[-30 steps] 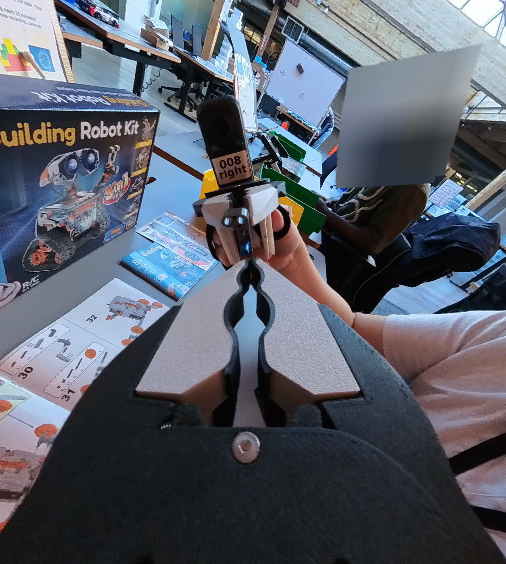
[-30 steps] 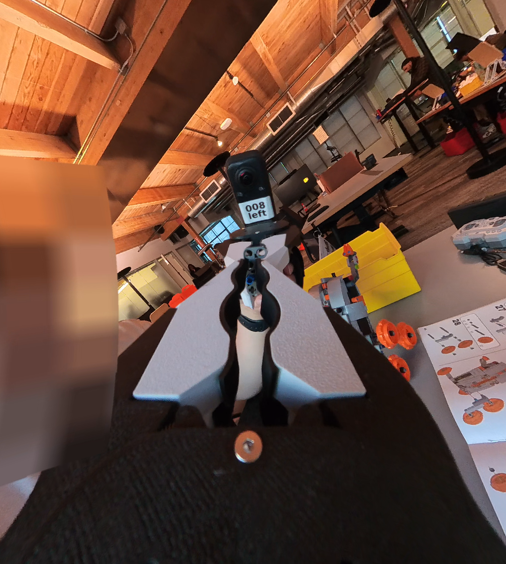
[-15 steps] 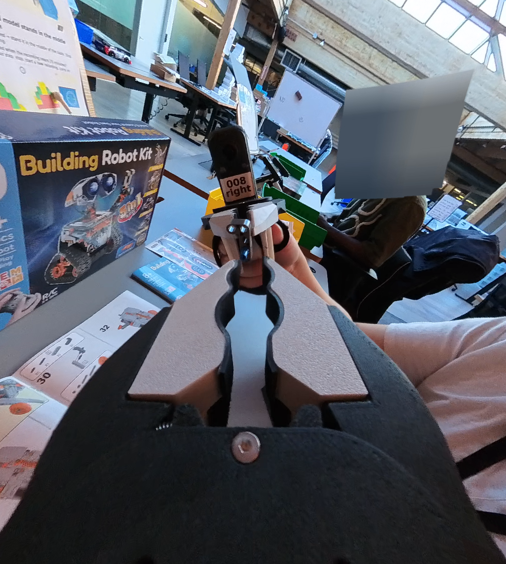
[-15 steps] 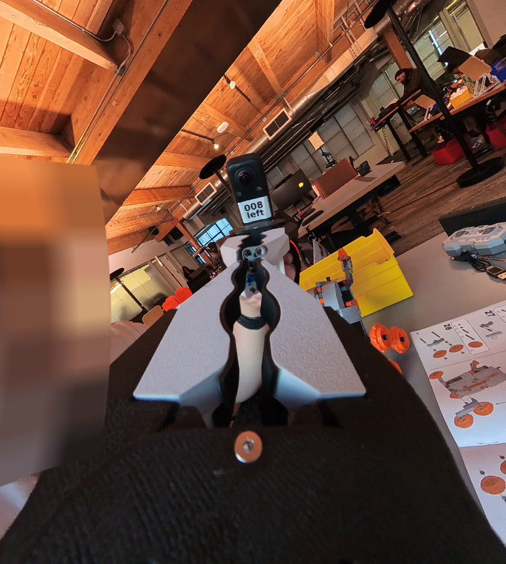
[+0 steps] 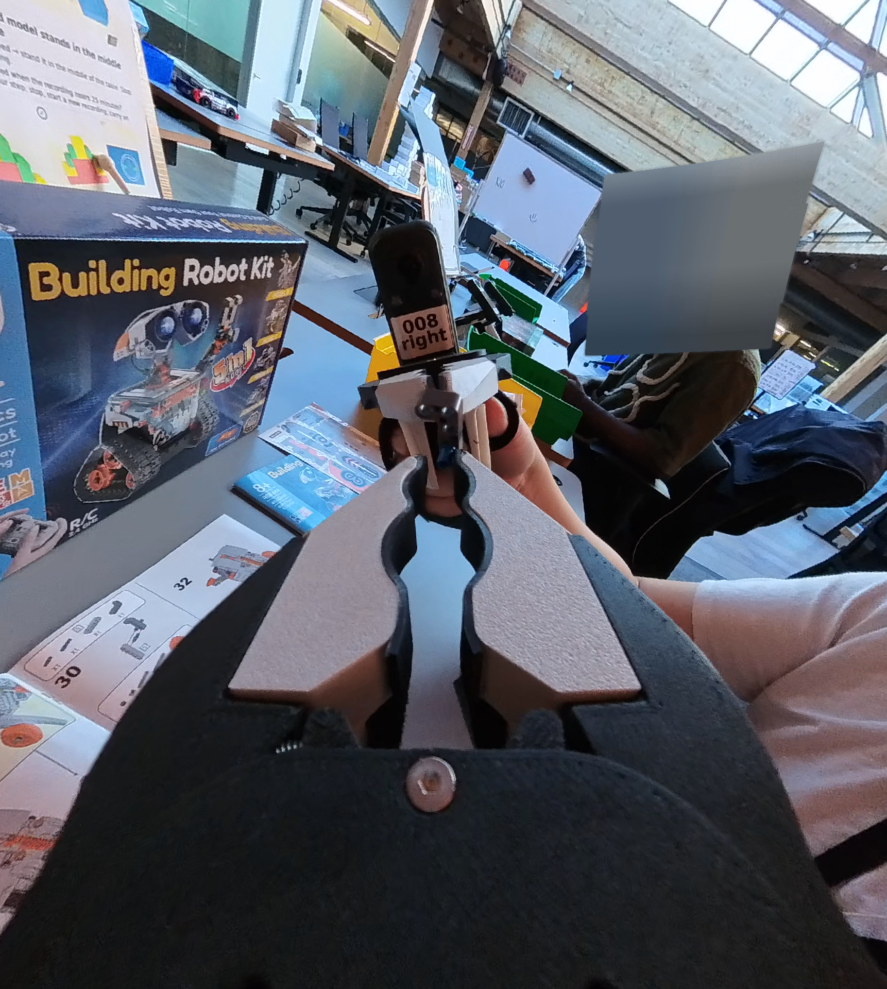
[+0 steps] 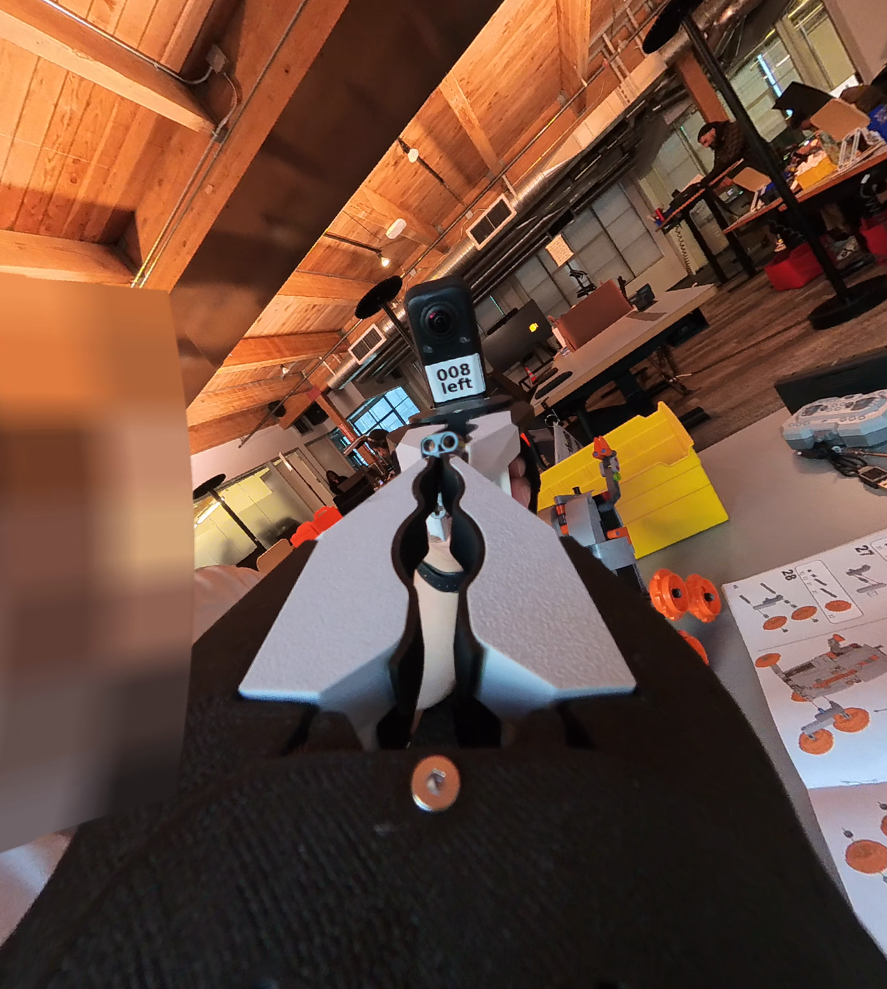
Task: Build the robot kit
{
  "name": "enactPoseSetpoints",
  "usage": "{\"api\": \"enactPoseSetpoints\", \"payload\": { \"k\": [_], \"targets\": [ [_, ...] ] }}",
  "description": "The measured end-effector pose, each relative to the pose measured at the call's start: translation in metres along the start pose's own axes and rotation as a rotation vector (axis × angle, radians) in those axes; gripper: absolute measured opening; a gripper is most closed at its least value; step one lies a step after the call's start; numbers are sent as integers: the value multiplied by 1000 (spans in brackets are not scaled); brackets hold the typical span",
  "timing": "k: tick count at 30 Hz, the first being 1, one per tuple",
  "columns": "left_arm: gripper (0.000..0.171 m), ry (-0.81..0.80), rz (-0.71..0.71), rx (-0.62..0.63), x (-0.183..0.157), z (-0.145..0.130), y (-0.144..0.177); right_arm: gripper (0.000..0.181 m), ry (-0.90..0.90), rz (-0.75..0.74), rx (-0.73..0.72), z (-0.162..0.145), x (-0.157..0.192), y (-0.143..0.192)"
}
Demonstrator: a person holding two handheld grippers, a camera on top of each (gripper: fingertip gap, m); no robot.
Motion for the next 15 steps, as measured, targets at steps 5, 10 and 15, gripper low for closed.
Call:
{"api": "enactPoseSetpoints", "payload": {
  "k": [5, 10, 15],
  "targets": [
    [2, -27, -50, -9, -6, 2, 2, 0, 16, 20, -5, 1, 3, 0],
    [2, -40, -53, 5, -10, 2, 5, 24, 131, 9, 17, 4, 9, 0],
    [2, -8, -48, 60, -9, -3, 5, 25, 182, 2, 120, -4, 11, -4]
  ]
}}
Point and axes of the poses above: each gripper's, where its closed fingertips meet, y back along the fingers, z out of its top, x = y × z across the jaws, the point moved 5 cm from there along y, back along the fingers, and after that the axes turned 11 degrees about y, right-handed, at the moved point
